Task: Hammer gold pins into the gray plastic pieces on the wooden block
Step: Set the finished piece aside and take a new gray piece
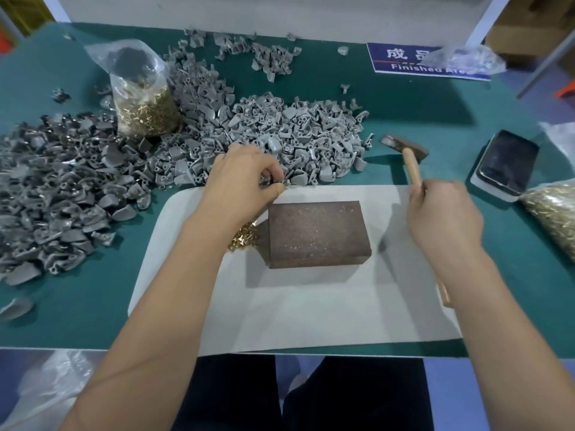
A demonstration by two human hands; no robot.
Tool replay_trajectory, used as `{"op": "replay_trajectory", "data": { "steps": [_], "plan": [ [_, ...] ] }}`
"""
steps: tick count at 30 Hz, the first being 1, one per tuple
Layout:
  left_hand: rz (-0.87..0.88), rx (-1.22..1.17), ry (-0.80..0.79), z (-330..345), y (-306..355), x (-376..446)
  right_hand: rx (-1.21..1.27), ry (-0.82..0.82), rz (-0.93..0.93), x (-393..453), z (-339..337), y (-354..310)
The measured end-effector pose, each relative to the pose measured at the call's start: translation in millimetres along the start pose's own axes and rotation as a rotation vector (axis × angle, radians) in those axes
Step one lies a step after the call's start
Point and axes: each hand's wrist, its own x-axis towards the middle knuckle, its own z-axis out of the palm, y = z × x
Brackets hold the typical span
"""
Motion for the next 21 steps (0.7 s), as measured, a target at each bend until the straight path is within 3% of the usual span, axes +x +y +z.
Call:
{"op": "replay_trajectory", "data": {
  "steps": [10, 16, 21],
  "plan": [
    [0.090, -0.040, -0.048, 5.3, -1.9, 3.0, -0.115, 0.033, -0.018, -22.2, -3.9, -11.7],
    [0.077, -0.173, 0.100, -5.2, -2.0, 2.7, 0.464, 0.188, -0.475, -41.4, -21.5, -68.7],
    [-0.031, -0.503, 0.164, -21.4, -15.1, -37.6, 0.521, -0.112, -0.711, -70.5, -11.5, -126.7]
  ]
}}
